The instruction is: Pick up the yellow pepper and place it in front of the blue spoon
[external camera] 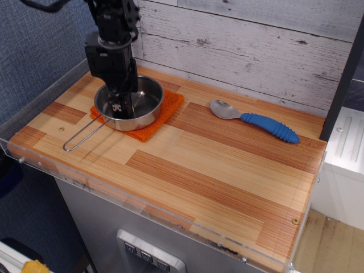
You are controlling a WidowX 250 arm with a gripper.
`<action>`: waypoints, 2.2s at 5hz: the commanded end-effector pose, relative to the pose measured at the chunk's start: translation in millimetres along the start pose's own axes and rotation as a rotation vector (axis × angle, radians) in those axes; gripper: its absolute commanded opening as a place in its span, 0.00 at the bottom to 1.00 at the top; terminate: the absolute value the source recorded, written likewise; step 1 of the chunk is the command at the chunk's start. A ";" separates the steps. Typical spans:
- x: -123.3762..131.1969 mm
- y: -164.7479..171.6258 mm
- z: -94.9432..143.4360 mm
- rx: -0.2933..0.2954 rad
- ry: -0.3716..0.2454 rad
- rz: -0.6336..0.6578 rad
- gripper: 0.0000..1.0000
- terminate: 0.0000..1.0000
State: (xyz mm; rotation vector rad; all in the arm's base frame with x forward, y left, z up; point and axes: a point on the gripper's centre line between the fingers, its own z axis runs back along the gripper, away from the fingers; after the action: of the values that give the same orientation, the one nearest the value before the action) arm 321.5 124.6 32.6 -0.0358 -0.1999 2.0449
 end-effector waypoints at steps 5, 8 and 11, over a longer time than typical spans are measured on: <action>1.0 -4.6 23.0 -0.063 -0.031 -0.003 0.00 0.00; -7.7 -26.9 78.3 -0.173 0.007 0.017 0.00 0.00; -50.3 7.7 150.3 -0.242 0.084 -0.089 0.00 0.00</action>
State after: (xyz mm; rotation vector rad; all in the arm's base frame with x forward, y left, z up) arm 329.3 57.5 160.0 -0.2192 -0.3446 1.9197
